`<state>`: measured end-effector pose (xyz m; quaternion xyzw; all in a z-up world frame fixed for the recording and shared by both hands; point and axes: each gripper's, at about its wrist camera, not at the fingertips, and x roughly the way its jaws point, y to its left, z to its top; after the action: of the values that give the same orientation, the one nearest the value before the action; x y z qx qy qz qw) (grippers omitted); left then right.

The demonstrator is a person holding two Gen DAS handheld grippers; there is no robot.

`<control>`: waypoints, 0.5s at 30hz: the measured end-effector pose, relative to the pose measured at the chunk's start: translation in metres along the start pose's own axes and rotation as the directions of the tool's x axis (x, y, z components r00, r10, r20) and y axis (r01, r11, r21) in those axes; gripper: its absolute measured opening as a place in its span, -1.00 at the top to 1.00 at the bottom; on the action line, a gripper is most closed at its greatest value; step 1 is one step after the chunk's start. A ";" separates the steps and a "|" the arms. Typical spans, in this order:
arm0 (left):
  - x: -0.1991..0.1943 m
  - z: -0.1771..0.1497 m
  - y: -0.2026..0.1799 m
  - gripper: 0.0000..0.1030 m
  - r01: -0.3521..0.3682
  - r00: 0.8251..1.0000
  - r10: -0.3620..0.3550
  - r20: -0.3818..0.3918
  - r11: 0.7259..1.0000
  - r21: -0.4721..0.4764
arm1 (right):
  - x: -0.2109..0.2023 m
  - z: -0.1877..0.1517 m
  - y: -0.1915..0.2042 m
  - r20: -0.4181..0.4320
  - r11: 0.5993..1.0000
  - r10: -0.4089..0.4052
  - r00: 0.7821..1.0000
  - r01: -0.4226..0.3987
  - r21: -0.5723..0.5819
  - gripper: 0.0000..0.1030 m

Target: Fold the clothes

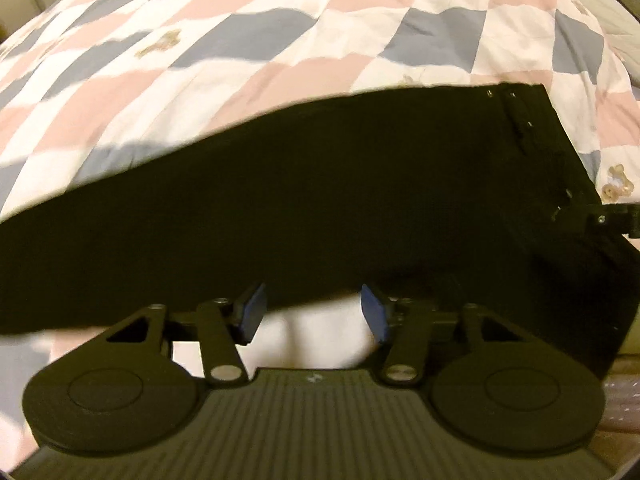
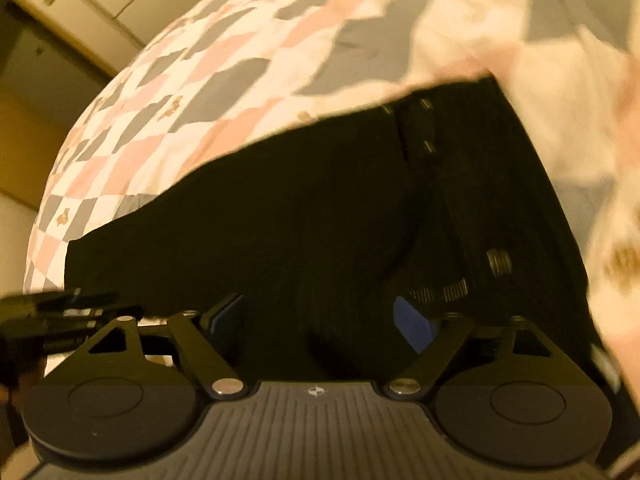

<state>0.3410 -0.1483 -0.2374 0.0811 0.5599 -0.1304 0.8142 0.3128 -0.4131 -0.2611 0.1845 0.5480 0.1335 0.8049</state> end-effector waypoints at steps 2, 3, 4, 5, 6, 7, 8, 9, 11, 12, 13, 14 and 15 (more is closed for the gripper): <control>0.014 0.016 0.012 0.20 0.019 1.000 -0.019 0.011 0.999 0.026 | 0.009 0.016 0.000 -0.006 0.998 0.022 1.000 -0.023 -0.053 -0.50; 0.020 0.025 0.018 0.20 0.028 0.999 -0.029 0.015 0.999 0.038 | 0.014 0.024 0.000 -0.009 0.996 0.032 0.999 -0.033 -0.078 -0.49; 0.027 0.032 0.023 0.20 0.037 0.999 -0.038 0.018 0.998 0.049 | 0.020 0.032 0.000 -0.015 0.994 0.038 0.999 -0.039 -0.098 -0.49; 0.033 0.040 0.029 0.20 0.047 0.999 -0.048 0.019 0.997 0.059 | 0.025 0.039 0.000 -0.021 0.992 0.042 0.999 -0.045 -0.118 -0.49; 0.039 0.047 0.034 0.20 0.058 0.998 -0.059 0.019 0.996 0.069 | 0.031 0.046 0.001 -0.030 0.989 0.045 0.999 -0.048 -0.137 -0.49; 0.045 0.053 0.038 0.20 0.069 0.997 -0.071 0.022 0.994 0.079 | 0.037 0.054 0.002 -0.038 0.986 0.047 0.998 -0.052 -0.155 -0.49; 0.051 0.060 0.042 0.20 0.081 0.996 -0.083 0.024 0.993 0.089 | 0.043 0.061 0.003 -0.047 0.983 0.049 0.998 -0.056 -0.174 -0.49; 0.056 0.067 0.046 0.20 0.091 0.995 -0.094 0.025 0.991 0.100 | 0.049 0.068 0.003 -0.055 0.980 0.050 0.997 -0.060 -0.192 -0.49; 0.065 0.078 0.051 0.19 0.107 0.993 -0.111 0.026 0.986 0.128 | 0.059 0.081 0.006 -0.067 0.971 0.051 0.996 -0.065 -0.231 -0.49; 0.069 0.083 0.053 0.15 0.114 0.992 -0.119 0.030 0.982 0.149 | 0.063 0.087 0.008 -0.072 0.965 0.050 0.996 -0.067 -0.254 -0.49; 0.072 0.087 0.055 0.07 0.120 0.991 -0.127 0.034 0.979 0.167 | 0.066 0.093 0.010 -0.076 0.958 0.047 0.996 -0.066 -0.278 -0.49; 0.074 0.091 0.057 0.03 0.125 0.990 -0.134 0.037 0.975 0.181 | 0.069 0.101 0.011 -0.079 0.951 0.038 0.996 -0.061 -0.303 -0.49; 0.077 0.094 0.060 -0.02 0.132 0.989 -0.142 0.038 0.972 0.194 | 0.072 0.107 0.011 -0.082 0.944 0.031 0.996 -0.057 -0.326 -0.49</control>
<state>0.4694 -0.1270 -0.2765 0.1166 0.5280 -0.2413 0.8058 0.4387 -0.3893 -0.2802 0.0548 0.5441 0.2477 0.7998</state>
